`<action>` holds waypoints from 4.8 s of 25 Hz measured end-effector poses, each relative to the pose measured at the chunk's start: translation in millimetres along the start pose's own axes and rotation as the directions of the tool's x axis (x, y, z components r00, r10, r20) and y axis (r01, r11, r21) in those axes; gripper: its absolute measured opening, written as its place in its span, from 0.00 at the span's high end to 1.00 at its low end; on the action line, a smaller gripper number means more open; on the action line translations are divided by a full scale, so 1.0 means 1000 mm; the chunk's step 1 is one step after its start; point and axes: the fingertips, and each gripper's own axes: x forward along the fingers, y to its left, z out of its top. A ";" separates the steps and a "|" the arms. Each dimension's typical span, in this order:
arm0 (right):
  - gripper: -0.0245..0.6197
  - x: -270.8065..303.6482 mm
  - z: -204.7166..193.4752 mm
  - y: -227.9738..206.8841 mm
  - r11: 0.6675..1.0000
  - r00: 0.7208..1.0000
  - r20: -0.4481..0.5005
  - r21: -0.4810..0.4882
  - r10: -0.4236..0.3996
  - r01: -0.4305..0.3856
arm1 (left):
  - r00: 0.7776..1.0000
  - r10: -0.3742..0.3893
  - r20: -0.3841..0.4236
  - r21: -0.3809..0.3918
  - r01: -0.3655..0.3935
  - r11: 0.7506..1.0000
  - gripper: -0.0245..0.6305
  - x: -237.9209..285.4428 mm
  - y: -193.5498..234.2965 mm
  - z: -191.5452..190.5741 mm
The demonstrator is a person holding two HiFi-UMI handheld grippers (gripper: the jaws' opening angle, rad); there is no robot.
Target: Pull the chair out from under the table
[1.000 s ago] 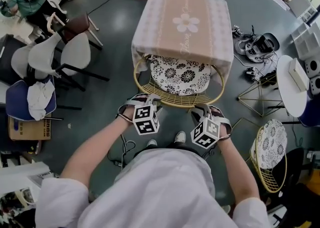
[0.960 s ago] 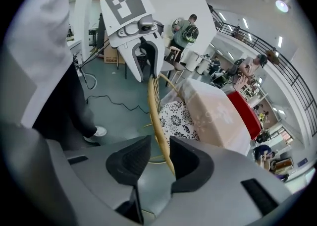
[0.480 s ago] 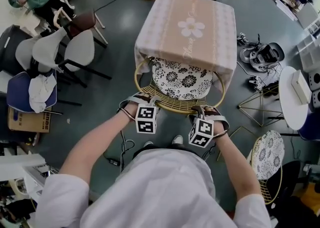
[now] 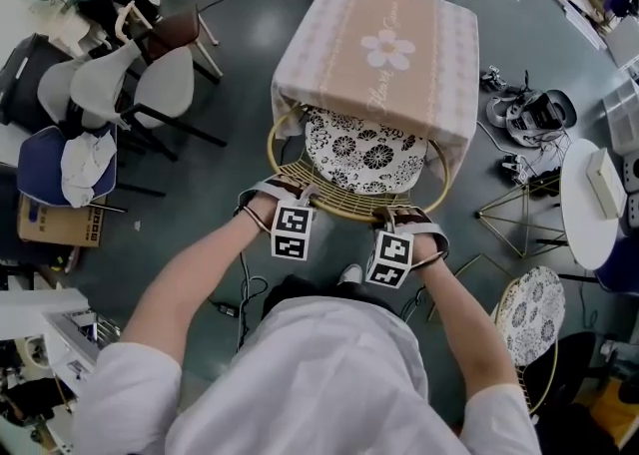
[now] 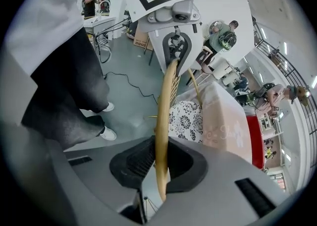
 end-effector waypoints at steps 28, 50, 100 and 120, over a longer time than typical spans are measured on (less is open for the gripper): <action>0.90 -0.002 0.001 0.004 0.998 0.998 -0.053 0.063 0.018 -0.014 | 0.998 -0.057 -0.033 0.003 0.057 0.998 0.88 -0.003 -0.008 0.001; 0.90 -0.019 0.023 0.060 0.994 0.997 -0.082 0.112 0.003 0.006 | 0.996 -0.094 -0.006 0.053 0.094 0.994 0.89 -0.024 -0.067 0.003; 0.89 -0.055 0.075 0.185 0.979 0.985 -0.174 0.201 -0.009 0.044 | 0.995 -0.099 0.019 0.107 0.096 0.990 0.89 -0.075 -0.197 0.002; 0.89 -0.078 0.090 0.240 0.985 0.991 -0.135 0.170 -0.010 0.033 | 0.995 -0.098 -0.026 0.061 0.099 0.993 0.89 -0.097 -0.256 0.012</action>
